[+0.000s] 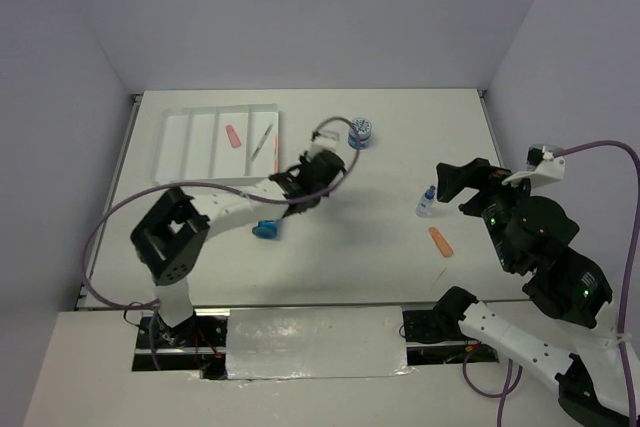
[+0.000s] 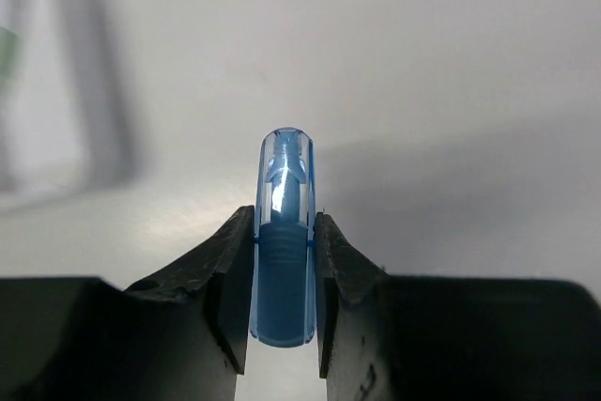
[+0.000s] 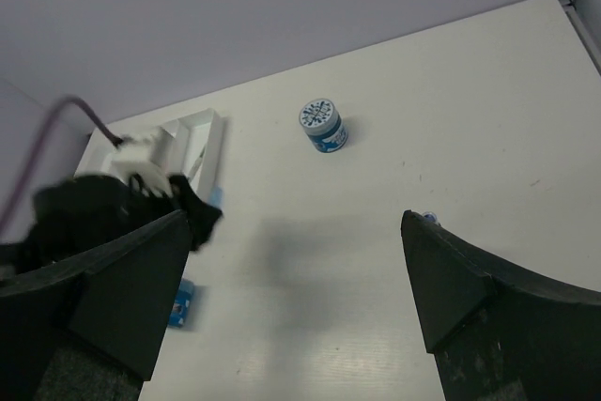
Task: Sort the stationery into containers
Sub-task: Pick up the pen from the center of the board, then place the pen in the storage box.
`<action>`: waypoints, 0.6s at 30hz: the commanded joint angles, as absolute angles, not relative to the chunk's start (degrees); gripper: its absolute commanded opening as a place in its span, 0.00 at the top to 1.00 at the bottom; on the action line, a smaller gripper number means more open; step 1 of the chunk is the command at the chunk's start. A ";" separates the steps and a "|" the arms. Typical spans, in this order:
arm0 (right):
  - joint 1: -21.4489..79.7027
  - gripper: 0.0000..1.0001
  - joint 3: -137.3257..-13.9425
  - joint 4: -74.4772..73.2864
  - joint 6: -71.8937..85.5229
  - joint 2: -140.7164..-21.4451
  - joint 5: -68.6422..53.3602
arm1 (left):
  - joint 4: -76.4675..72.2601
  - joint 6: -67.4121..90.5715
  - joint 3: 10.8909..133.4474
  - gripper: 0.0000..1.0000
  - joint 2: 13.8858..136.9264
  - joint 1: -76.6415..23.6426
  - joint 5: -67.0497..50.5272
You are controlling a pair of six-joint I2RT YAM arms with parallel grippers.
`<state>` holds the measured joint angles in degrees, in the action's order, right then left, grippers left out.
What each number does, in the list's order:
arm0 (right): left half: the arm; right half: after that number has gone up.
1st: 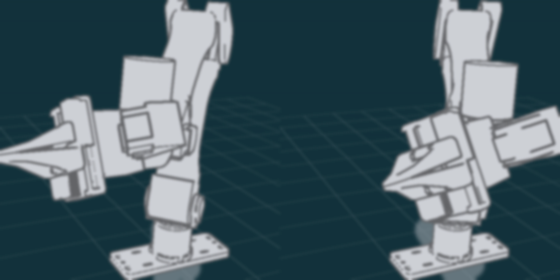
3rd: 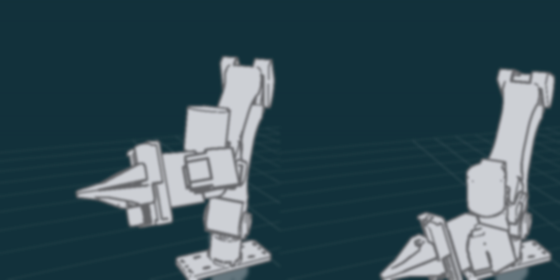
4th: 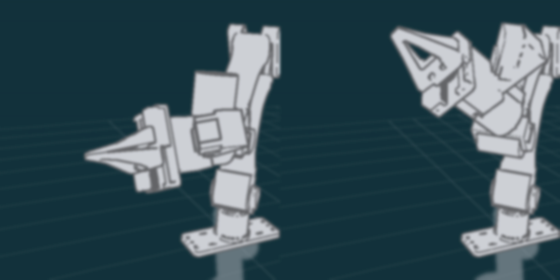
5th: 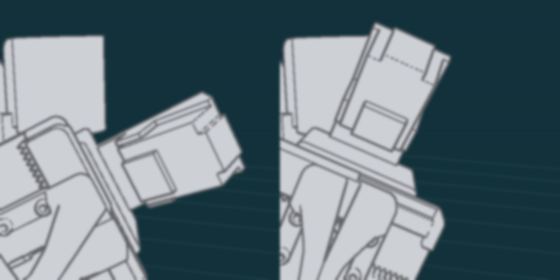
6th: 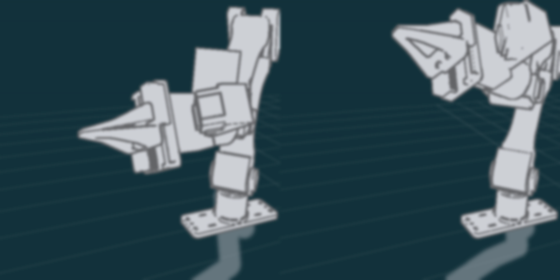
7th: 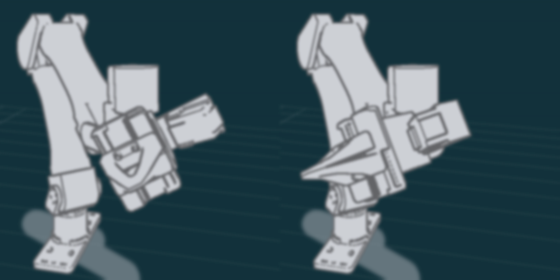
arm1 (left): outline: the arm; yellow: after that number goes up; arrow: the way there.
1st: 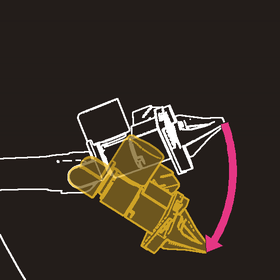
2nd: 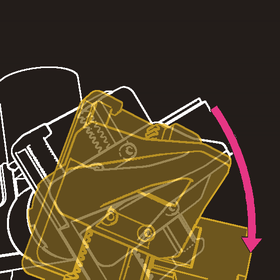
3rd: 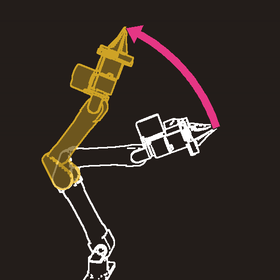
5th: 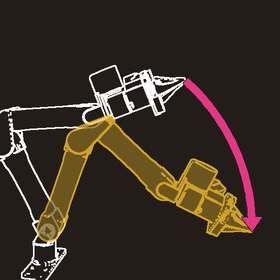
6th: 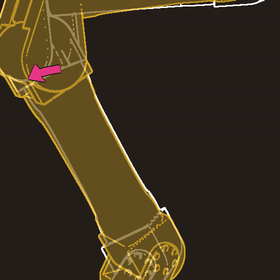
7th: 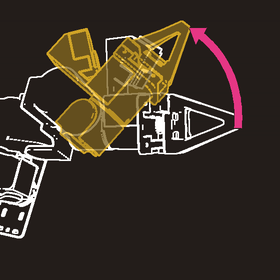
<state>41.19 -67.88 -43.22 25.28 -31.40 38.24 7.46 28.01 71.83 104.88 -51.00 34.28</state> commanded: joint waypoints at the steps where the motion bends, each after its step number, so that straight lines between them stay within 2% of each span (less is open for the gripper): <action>1: 40.78 0.00 -66.45 -38.06 23.47 -33.39 36.57 | 1.14 18.82 73.47 1.00 98.53 -41.09 34.37; 5: 40.78 0.00 -62.67 -33.58 21.71 -36.29 35.51 | -3.06 15.56 72.25 0.98 99.84 -30.78 33.66; 8: 40.17 0.00 -62.67 -32.96 21.80 -41.46 34.46 | -0.29 17.13 76.97 1.00 104.48 -21.57 33.66; 12: 38.41 0.00 -61.61 -31.21 21.45 -44.46 31.91 | 1.93 17.23 81.46 0.99 107.48 -16.71 34.28; 18: 33.76 0.00 -57.75 -27.95 21.80 -47.19 24.88 | 2.64 17.49 84.46 0.85 113.19 -11.08 32.36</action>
